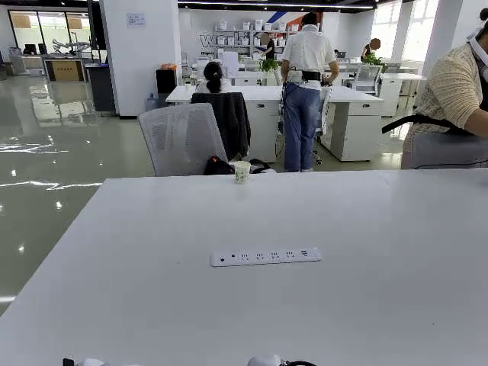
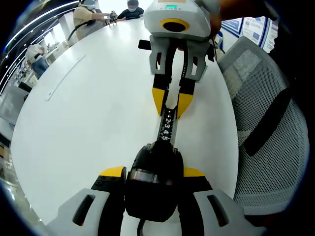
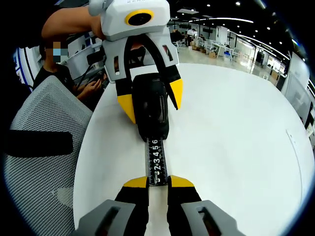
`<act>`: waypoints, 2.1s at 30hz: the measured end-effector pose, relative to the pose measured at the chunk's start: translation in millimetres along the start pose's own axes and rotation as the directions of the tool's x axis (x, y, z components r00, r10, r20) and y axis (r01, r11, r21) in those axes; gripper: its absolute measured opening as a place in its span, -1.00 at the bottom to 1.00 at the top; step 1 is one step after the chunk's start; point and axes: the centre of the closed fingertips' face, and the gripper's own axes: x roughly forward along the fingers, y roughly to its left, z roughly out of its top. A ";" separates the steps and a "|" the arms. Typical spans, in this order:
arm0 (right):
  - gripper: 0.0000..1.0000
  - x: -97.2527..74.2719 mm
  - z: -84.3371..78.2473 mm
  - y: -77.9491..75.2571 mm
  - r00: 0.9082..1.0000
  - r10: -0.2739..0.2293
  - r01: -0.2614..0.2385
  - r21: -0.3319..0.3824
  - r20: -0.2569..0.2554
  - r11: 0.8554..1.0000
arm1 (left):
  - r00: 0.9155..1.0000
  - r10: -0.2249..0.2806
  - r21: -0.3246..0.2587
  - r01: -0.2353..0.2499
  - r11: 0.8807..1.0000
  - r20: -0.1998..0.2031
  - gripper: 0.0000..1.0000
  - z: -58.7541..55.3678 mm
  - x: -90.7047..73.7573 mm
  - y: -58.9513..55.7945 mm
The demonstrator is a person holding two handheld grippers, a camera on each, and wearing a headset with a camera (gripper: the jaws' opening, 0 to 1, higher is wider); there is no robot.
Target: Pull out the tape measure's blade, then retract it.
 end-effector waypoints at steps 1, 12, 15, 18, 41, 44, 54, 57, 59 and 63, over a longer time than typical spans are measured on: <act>-0.80 -0.5 -0.8 -0.1 1.000 0.000 0.000 0.001 -0.001 1.000 | 1.000 0.000 0.000 0.000 1.000 0.000 -0.28 0.0 0.1 0.1; -0.80 -4.0 -5.0 -1.6 1.000 -0.002 0.002 -0.004 -0.009 1.000 | 1.000 0.001 -0.005 -0.001 1.000 -0.002 -0.28 0.2 0.5 0.4; -0.80 -5.3 -6.4 -2.3 1.000 -0.003 0.003 -0.002 -0.009 1.000 | 1.000 0.003 -0.007 -0.003 1.000 0.000 -0.28 0.2 0.5 0.7; -0.80 -6.3 -7.6 -3.0 1.000 -0.005 0.005 -0.001 -0.008 1.000 | 1.000 0.003 -0.007 -0.003 1.000 0.001 -0.28 0.4 0.7 1.0; -0.80 -16.1 -18.4 -1.8 1.000 0.003 -0.003 0.011 -0.018 1.000 | 1.000 0.004 -0.017 -0.004 1.000 0.004 -0.28 1.5 1.4 1.4; -0.80 -17.2 -19.8 -2.4 1.000 0.004 -0.004 0.012 -0.022 1.000 | 1.000 0.006 -0.022 -0.005 1.000 0.009 -0.28 1.7 1.3 1.6; -0.80 -22.8 -27.8 -3.6 0.999 0.005 -0.004 0.014 -0.032 1.000 | 1.000 0.006 -0.022 -0.006 1.000 0.014 -0.28 1.8 1.6 1.9; -0.80 -25.7 -31.6 -3.8 0.999 0.004 -0.003 0.017 -0.036 1.000 | 1.000 0.005 -0.022 -0.005 1.000 0.015 -0.28 1.9 1.8 2.2; -0.80 -27.4 -33.4 -4.6 0.999 0.003 -0.002 0.020 -0.038 1.000 | 1.000 0.005 -0.020 -0.005 1.000 0.015 -0.28 2.3 2.1 2.4; -0.80 -29.5 -35.4 -4.9 0.999 0.001 0.000 0.024 -0.038 1.000 | 1.000 0.005 -0.020 -0.005 1.000 0.013 -0.29 1.9 2.7 2.8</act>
